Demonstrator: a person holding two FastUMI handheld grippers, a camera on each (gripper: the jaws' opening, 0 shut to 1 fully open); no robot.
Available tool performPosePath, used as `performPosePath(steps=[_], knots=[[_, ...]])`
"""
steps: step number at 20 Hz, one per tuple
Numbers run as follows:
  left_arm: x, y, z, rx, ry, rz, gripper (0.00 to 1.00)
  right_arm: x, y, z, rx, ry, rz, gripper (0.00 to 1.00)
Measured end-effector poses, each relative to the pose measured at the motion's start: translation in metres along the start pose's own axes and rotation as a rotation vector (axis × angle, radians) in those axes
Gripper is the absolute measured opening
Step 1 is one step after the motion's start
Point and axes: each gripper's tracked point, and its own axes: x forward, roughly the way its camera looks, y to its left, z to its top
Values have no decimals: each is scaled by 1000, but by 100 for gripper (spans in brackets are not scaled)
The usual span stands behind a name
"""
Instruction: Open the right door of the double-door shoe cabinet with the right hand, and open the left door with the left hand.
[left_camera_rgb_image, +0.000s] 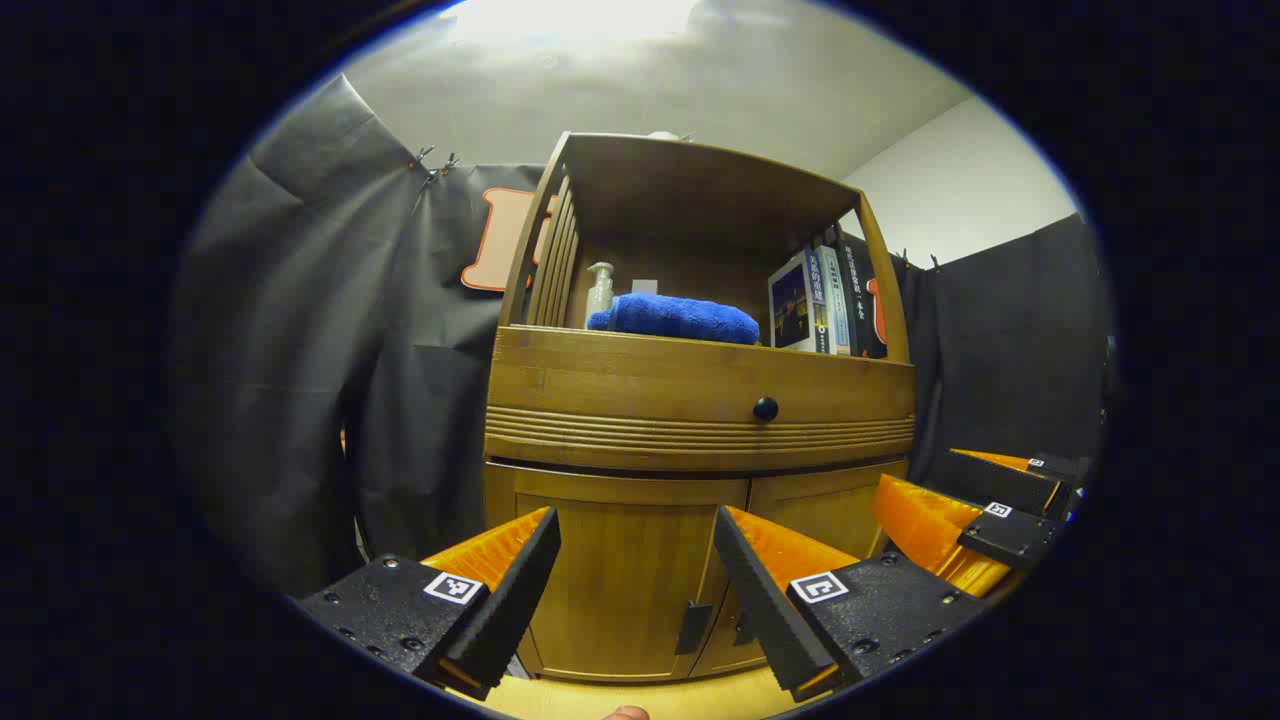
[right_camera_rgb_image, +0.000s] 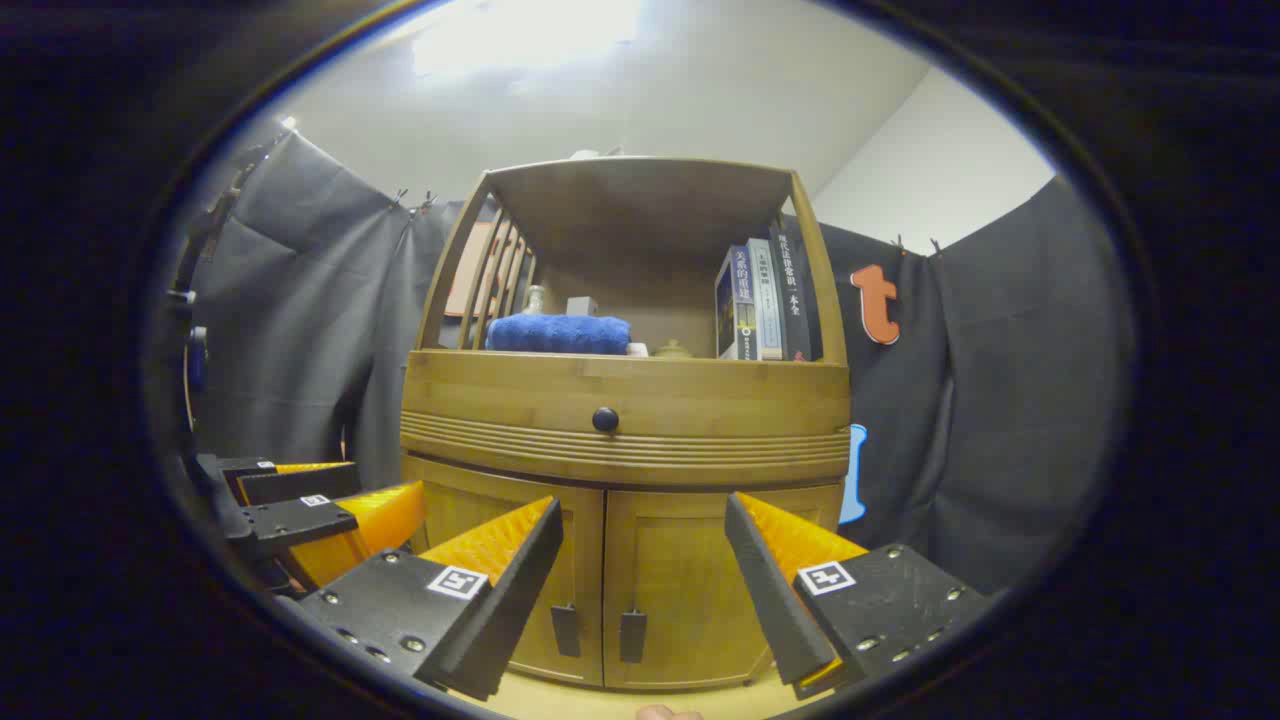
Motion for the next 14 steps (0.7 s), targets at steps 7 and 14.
performPosePath(steps=[7, 14], knots=[[-1, 11, -4, 28, 13, 50, 96, -2, 3, -18, 18, 47, 8, 96], [0, 9, -6, 18, 18, 68, 96, -1, 1, -15, 44, 44, 14, 96]])
